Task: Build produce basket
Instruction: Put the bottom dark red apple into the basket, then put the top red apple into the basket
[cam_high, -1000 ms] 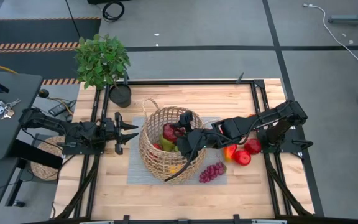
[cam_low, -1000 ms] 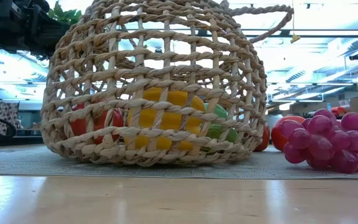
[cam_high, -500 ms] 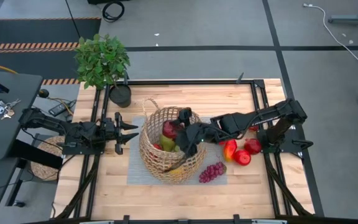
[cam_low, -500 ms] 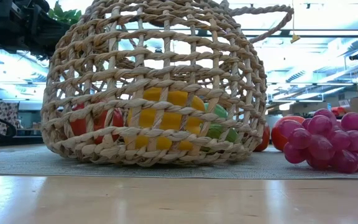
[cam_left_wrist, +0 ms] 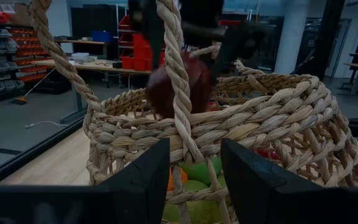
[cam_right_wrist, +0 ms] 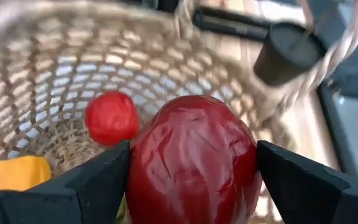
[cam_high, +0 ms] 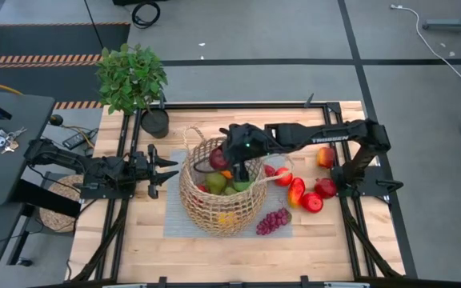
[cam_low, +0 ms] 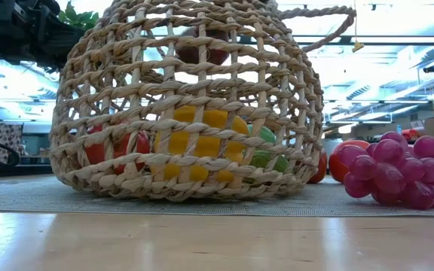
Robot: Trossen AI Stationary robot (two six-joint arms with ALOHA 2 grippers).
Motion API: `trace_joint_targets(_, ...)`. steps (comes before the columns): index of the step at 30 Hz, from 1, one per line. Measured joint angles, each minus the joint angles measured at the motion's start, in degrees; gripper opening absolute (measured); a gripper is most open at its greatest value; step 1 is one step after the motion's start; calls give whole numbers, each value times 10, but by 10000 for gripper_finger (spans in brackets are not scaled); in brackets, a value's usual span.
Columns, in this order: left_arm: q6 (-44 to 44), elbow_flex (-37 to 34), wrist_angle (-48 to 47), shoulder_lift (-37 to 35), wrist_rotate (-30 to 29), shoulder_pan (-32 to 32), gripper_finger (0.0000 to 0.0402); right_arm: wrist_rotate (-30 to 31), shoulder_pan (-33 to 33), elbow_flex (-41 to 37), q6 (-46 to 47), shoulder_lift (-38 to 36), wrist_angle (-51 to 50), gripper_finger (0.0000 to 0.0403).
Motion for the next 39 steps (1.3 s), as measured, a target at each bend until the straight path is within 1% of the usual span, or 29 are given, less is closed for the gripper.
trace_joint_targets(4, 0, 0, 0, 0, 0, 0, 150, -10, -25, -44, 48, 1, 37, 346)
trace_joint_targets(8, 0, 0, 0, 0, 0, 0, 147, -51, -41, -72, 85, 5, 64, 346)
trace_joint_targets(18, 0, 0, -2, 0, 0, 0, 150, -57, -32, -74, 152, 47, -1, 346)
trace_joint_targets(23, 0, 0, -2, 0, 0, 0, 148, -57, -32, -74, 177, 47, -1, 348)
trace_joint_targets(28, 0, 0, -1, 0, 0, 0, 152, -67, -32, -74, 179, 46, 2, 364)
trace_joint_targets(35, 0, 0, 0, 0, 0, 0, 147, -88, -23, -30, 181, 43, -12, 388)
trace_joint_targets(39, 0, 0, 0, 0, 0, 0, 150, -85, -14, 22, 179, 43, -67, 388)
